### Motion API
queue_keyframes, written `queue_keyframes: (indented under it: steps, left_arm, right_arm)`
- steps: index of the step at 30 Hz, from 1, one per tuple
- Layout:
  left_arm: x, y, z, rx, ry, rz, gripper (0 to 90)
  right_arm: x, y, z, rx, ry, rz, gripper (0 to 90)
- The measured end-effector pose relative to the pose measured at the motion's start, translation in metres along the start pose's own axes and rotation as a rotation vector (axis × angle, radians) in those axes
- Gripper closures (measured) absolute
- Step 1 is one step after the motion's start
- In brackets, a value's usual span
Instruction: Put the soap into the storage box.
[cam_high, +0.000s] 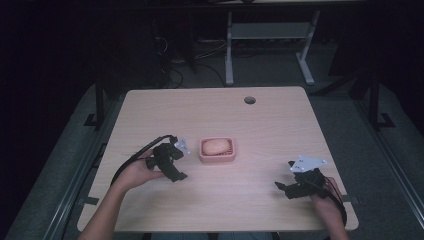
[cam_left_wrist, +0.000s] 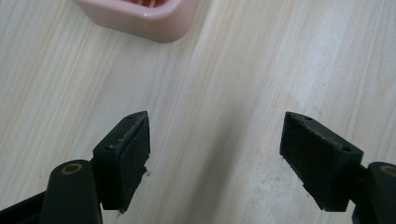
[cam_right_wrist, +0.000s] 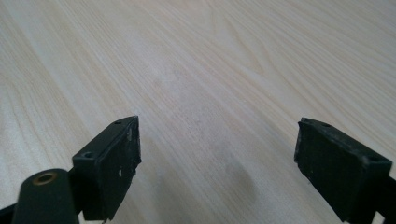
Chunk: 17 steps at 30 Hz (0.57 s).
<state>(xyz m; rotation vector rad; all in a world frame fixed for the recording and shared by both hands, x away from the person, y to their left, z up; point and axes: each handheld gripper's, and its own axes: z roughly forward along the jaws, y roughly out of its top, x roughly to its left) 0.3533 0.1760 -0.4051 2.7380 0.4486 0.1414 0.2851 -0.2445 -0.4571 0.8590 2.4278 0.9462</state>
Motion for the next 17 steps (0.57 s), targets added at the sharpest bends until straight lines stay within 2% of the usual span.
queue_keyframes:
  steps: [7, 9, 13, 14, 17]
  left_arm:
    - [-0.011, -0.018, 0.0, -0.018, 0.024, -0.013, 23.7]
    - [-0.016, -0.028, 0.001, -0.038, 0.036, -0.03, 23.8]
    - [-0.021, -0.038, 0.004, -0.038, 0.056, -0.037, 23.8]
    - [-0.025, -0.046, 0.006, -0.057, 0.073, -0.047, 23.9]
    - [-0.027, -0.052, 0.007, -0.045, 0.083, -0.045, 24.4]
  right_arm:
    - [-0.001, -0.001, -0.001, 0.001, -0.006, 0.011, 14.0]
    - [-0.001, -0.001, 0.0, 0.004, -0.007, 0.009, 14.0]
    - [0.0, 0.0, 0.0, 0.006, -0.005, 0.01, 14.0]
    - [0.001, 0.0, 0.0, 0.002, -0.005, 0.006, 14.0]
    - [0.0, 0.001, 0.001, 0.006, -0.005, 0.007, 14.0]
